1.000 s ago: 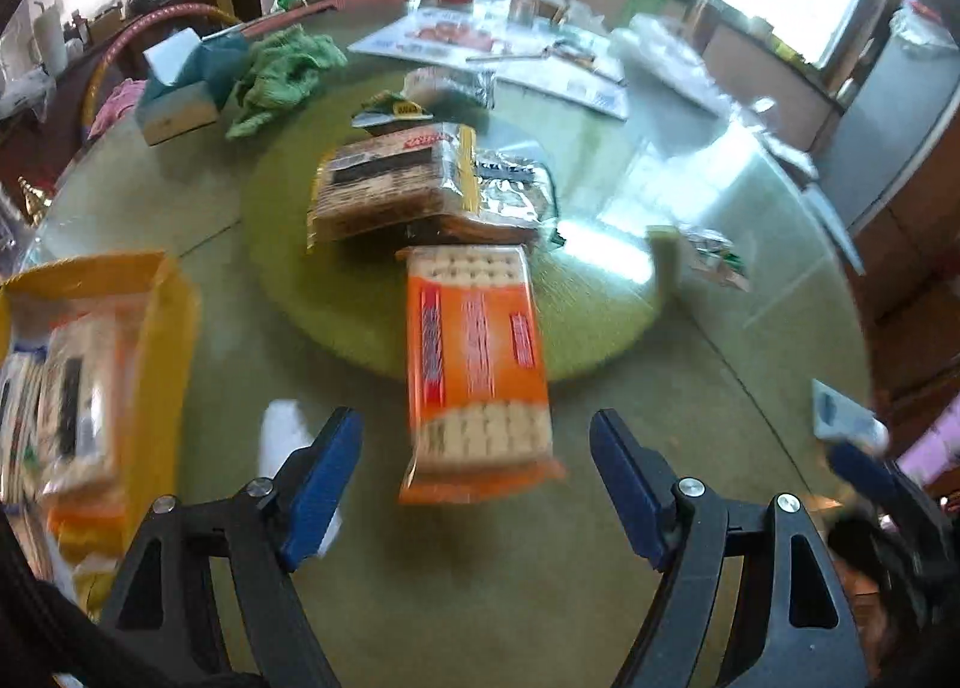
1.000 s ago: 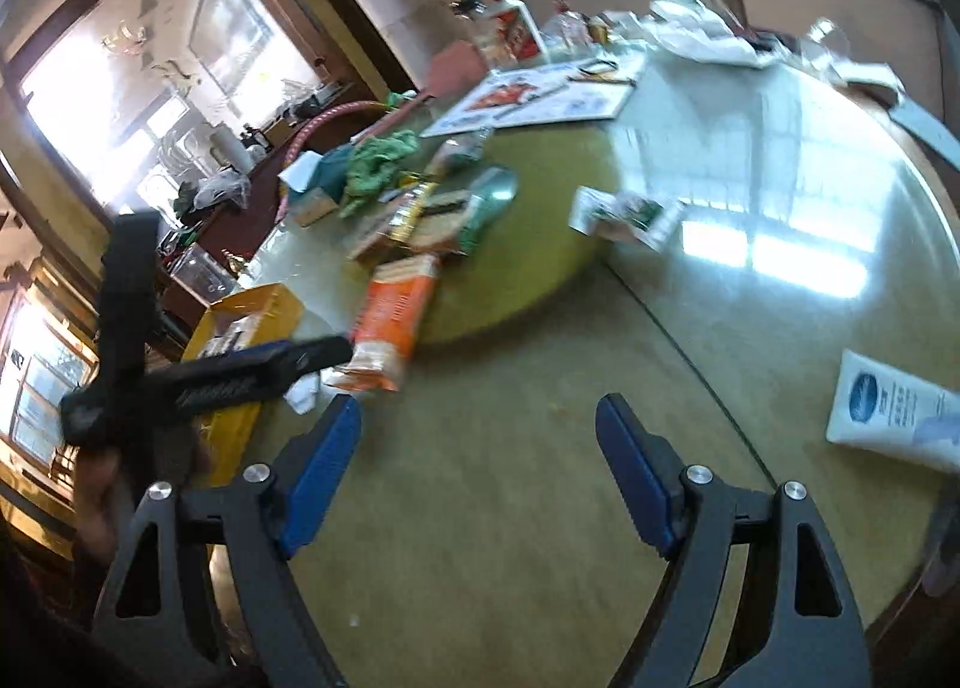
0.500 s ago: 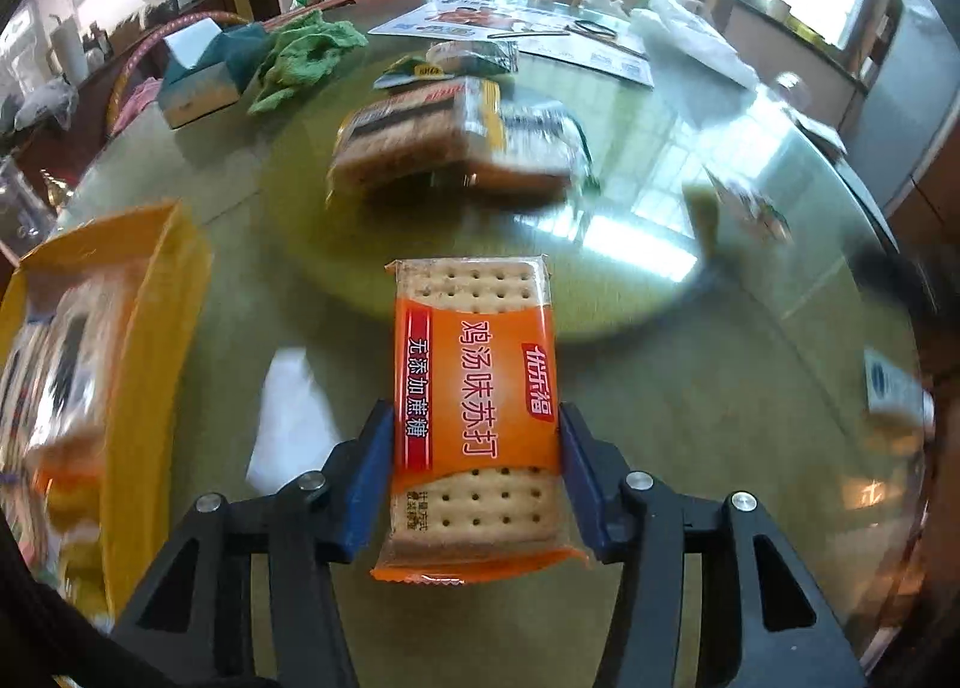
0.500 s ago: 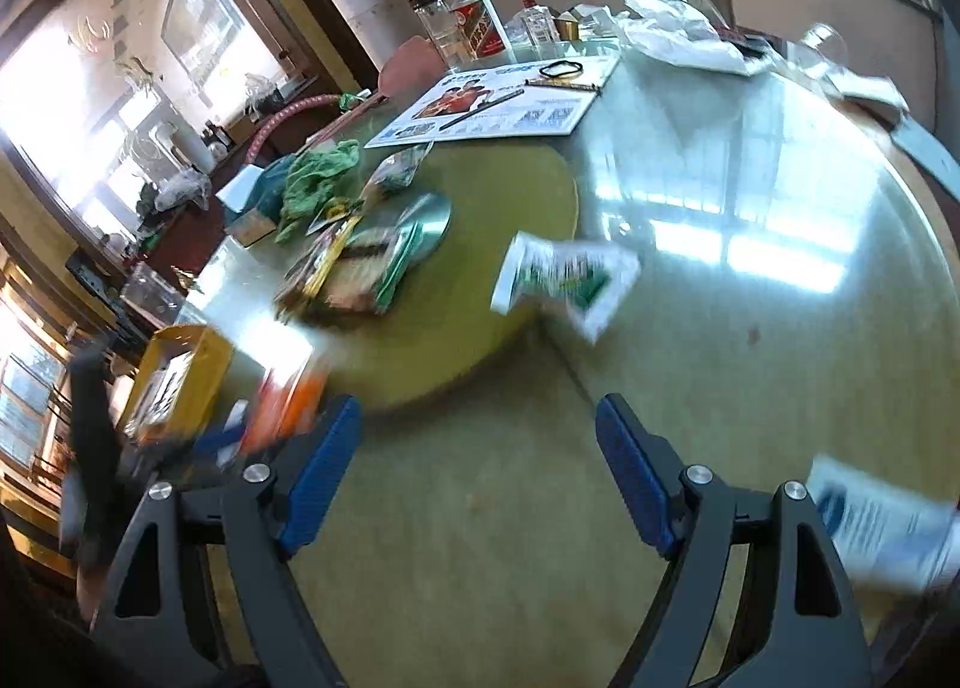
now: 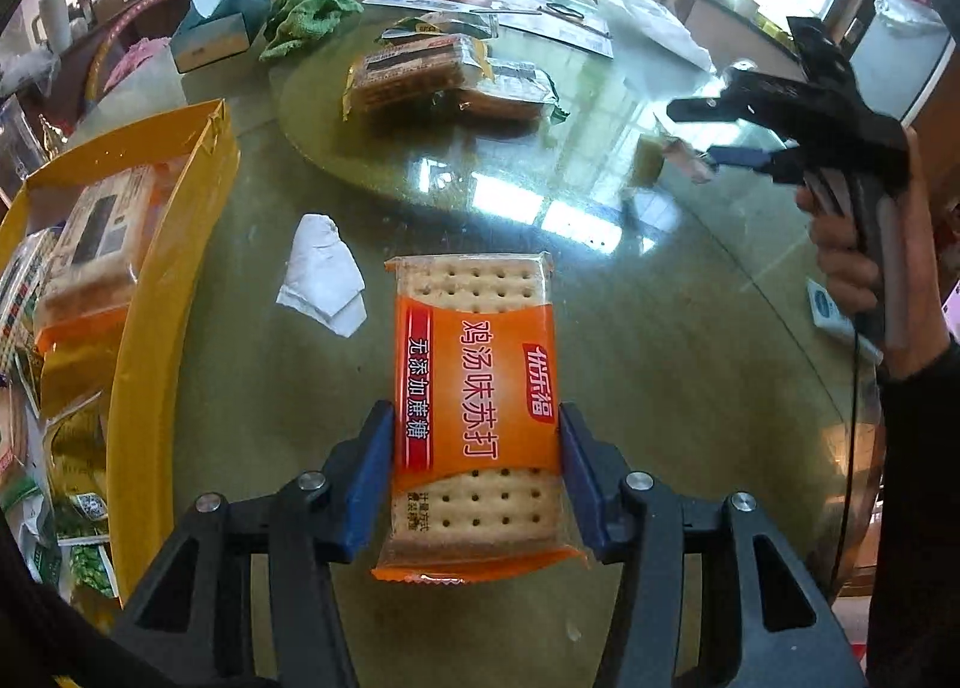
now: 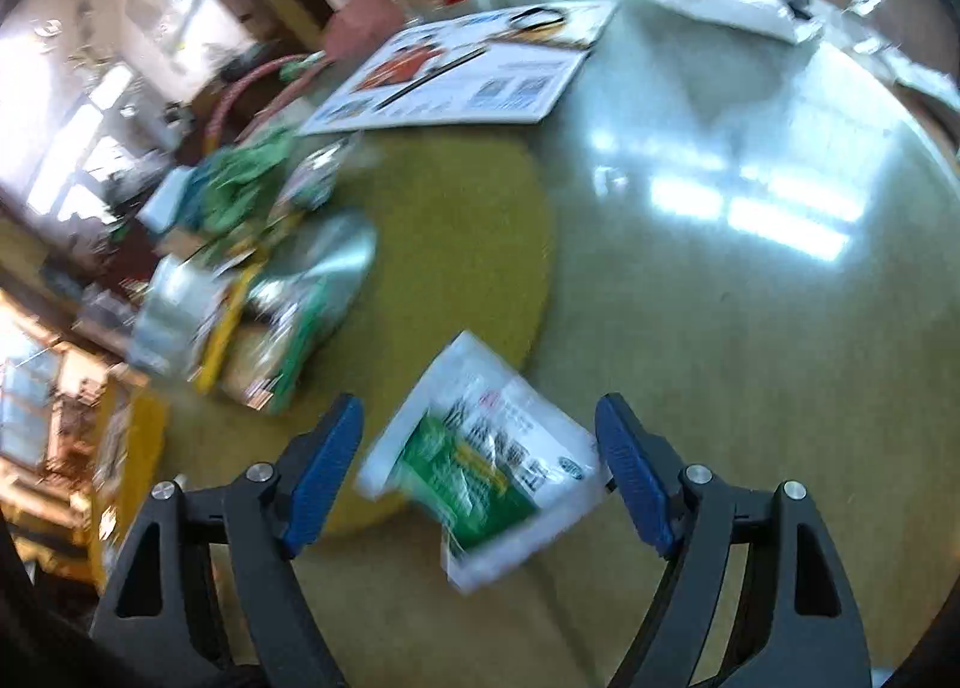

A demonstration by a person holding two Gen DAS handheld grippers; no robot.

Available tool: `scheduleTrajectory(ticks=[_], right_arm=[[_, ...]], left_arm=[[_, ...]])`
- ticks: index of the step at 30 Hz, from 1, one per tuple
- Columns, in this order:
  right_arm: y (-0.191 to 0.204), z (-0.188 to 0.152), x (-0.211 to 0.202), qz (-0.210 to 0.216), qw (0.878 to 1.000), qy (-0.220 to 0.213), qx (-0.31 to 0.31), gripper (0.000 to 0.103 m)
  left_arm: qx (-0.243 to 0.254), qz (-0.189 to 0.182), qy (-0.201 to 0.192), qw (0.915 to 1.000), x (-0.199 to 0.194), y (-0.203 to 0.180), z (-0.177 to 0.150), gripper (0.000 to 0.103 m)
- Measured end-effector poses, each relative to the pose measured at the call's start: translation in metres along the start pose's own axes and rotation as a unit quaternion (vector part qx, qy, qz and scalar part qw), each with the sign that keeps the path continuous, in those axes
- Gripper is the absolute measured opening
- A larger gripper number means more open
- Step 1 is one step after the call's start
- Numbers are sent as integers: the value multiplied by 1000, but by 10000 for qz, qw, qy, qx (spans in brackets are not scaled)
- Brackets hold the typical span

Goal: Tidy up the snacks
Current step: 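Grasp the orange cracker packet with left tool while right tool grasps green granule sachet, then carry both packets over the yellow tray and open both tools to release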

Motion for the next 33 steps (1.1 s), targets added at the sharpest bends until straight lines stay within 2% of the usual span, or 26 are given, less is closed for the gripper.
scheduleTrajectory(ticks=[2,4,7,10,11,13,16,20,23,27,30,33], right_arm=[[7,-17,-1,195,9997,133,-2,81],[14,-28,-3,51,9997,131,-184,81],[22,-30,2,-367,9987,120,-331,81],[29,-23,11,-1040,9932,19,-515,80],[31,-25,13,-1388,9886,-21,-577,72],[33,-25,11,-1725,9821,-66,-753,59],[32,-37,3,-1830,9801,-136,-761,51],[39,-65,-10,-1646,9834,-170,-748,46],[53,-90,-18,-1336,9878,-165,-787,44],[76,-117,-31,-868,9929,-254,-778,44],[108,-137,-47,-390,9948,-374,-867,44],[143,-153,-57,-26,9936,-427,-1049,44]], left_arm=[[13,-19,-15,10000,-1,0,-2,53],[-51,-19,-31,10000,0,1,-3,55],[-33,27,31,10000,2,-1,-4,55],[77,206,-18,9998,3,-1,-4,56],[73,245,-53,9997,4,-1,-4,56],[105,346,-75,9993,4,-1,-4,55],[207,441,-167,9987,4,-2,-6,54],[-1,194,-237,9995,-1,3,-9,53],[-187,-163,-191,9995,-6,2,-13,53],[-253,-291,-368,9986,-22,0,-20,53],[-367,-491,-454,9971,-39,3,-28,53],[-529,-646,-692,9941,-74,18,-39,53]])
Point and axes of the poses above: each gripper's, at about its wrist camera, not at the fingertips, and x roughly the way its jaws point, y to its left, z to its top, the point moved 6 cm from there along x, roughly the way its jaws point, and after that the axes turned 1 degree about y, right-handed, at the moved point
